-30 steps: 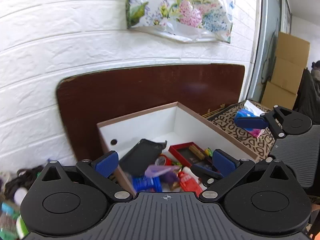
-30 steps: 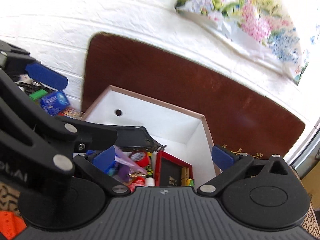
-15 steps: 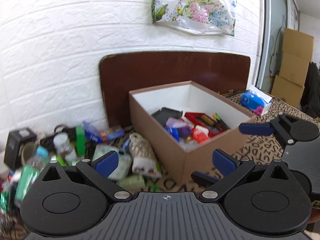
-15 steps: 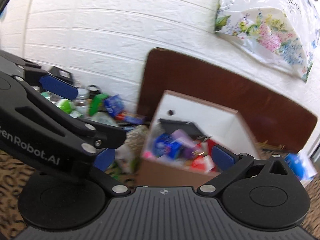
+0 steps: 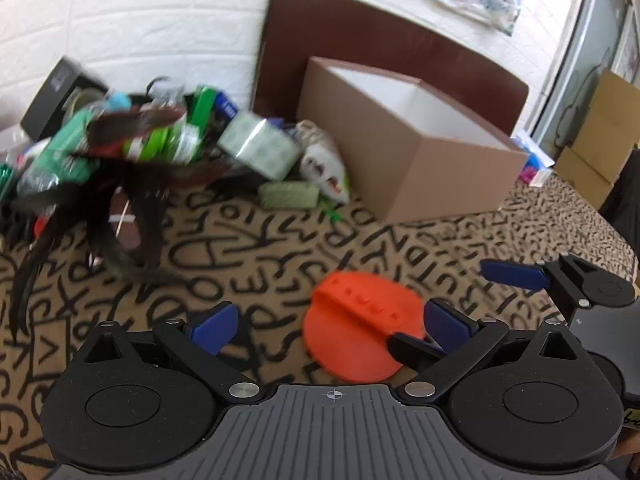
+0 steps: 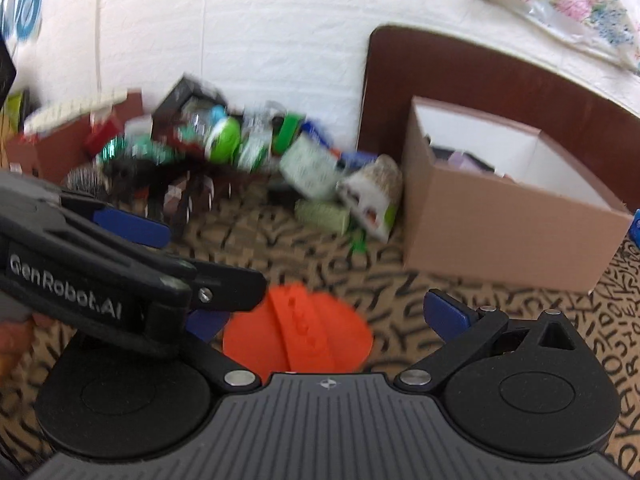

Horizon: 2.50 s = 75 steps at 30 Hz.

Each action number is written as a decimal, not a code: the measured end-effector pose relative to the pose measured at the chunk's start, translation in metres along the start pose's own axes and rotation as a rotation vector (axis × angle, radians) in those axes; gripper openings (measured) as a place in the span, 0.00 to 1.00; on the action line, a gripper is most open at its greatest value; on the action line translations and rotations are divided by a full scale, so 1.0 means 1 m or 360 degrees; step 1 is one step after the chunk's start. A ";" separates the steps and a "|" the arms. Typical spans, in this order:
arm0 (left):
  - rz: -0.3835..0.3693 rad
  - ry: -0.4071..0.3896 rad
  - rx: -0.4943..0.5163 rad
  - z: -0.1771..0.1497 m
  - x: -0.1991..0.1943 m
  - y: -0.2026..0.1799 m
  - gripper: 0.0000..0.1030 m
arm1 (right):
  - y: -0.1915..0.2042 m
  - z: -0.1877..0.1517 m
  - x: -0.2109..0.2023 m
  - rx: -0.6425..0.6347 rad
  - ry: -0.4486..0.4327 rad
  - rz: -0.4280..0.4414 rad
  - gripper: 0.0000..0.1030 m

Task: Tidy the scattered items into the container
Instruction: 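Withdraw both tools from the box toward the orange silicone pad, then close the left tool on the orange pad while the right tool grips its other edge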

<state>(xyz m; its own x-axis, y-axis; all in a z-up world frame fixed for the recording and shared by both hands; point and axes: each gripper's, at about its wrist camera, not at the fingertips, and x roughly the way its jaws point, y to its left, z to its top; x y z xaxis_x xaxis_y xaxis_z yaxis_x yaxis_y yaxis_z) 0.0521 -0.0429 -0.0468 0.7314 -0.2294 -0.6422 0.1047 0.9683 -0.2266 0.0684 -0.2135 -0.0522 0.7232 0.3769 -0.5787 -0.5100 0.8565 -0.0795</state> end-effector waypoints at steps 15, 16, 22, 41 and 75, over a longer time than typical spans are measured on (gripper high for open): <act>-0.0152 0.0190 0.0011 0.002 0.044 0.014 0.64 | -0.015 -0.028 0.032 0.0156 0.0159 0.0028 0.88; -0.0155 0.0194 0.0004 0.002 0.045 0.015 0.64 | -0.016 -0.029 0.033 0.0163 0.0167 0.0037 0.86; -0.0146 0.0186 -0.0010 0.008 0.054 0.020 0.65 | -0.019 -0.029 0.039 0.0198 0.0168 0.0081 0.85; -0.0220 0.0253 0.0203 0.024 0.088 -0.004 0.53 | -0.023 -0.030 0.038 0.0173 0.0227 0.0271 0.68; -0.0139 0.0262 0.0209 0.019 0.073 -0.002 0.39 | -0.023 -0.035 0.035 0.0346 0.0205 0.0208 0.56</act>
<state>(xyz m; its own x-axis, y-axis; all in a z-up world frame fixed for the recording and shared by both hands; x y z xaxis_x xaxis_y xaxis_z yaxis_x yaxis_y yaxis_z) 0.1186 -0.0600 -0.0793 0.5968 -0.3157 -0.7377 0.2574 0.9461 -0.1966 0.0893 -0.2324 -0.0985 0.5858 0.4532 -0.6719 -0.4733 0.8643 0.1704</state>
